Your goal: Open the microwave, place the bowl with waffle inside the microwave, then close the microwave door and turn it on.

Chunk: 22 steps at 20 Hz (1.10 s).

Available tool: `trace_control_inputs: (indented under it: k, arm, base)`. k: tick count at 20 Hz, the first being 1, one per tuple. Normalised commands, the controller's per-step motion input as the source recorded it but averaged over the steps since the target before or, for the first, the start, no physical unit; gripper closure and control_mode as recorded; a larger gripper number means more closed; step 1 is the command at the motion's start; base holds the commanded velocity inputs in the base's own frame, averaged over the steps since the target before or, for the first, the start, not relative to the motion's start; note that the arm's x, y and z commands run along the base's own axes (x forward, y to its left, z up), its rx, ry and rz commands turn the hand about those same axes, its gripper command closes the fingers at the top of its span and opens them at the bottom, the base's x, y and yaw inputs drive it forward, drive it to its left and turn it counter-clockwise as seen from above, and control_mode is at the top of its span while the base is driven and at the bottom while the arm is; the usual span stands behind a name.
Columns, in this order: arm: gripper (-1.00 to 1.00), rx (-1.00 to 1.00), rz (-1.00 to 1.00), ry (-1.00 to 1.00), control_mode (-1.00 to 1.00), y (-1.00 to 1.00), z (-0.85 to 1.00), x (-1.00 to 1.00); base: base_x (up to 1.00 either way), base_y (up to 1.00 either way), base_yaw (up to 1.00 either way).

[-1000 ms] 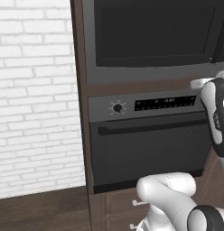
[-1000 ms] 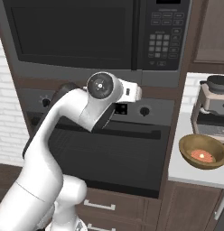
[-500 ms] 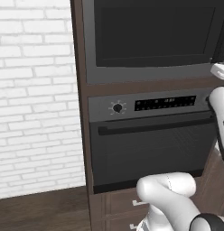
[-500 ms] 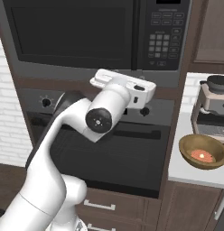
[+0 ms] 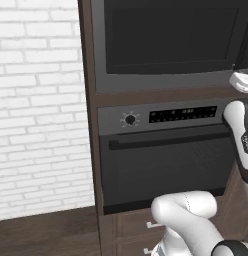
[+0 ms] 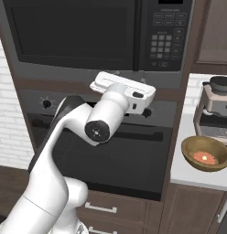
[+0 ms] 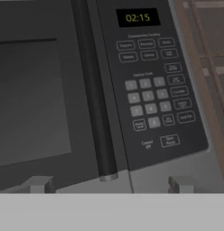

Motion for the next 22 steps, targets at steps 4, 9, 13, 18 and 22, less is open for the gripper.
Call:
trace_control_inputs:
  k: [4, 9, 13, 18, 22]
  arm:
    - [-1.00, 0.00, 0.00, -0.08, -1.00, -0.01, 0.22, 0.00]
    - [-1.00, -0.04, 0.00, -0.16, -1.00, 0.00, 0.49, 0.00]
    - [-1.00, 0.00, 0.00, -0.06, -1.00, 0.00, 0.40, 0.03]
    - [-1.00, 0.00, 0.00, 0.00, -1.00, 0.00, 0.17, 0.26]
    - [-1.00, -0.03, 0.00, 0.00, -1.00, 0.00, 0.00, 0.51]
  base:
    - [0.00, 0.00, 0.00]
    - [0.00, 0.00, 0.00]
    - [0.00, 0.00, 0.00]
    - [0.00, 0.00, 0.00]
    - [0.00, 0.00, 0.00]
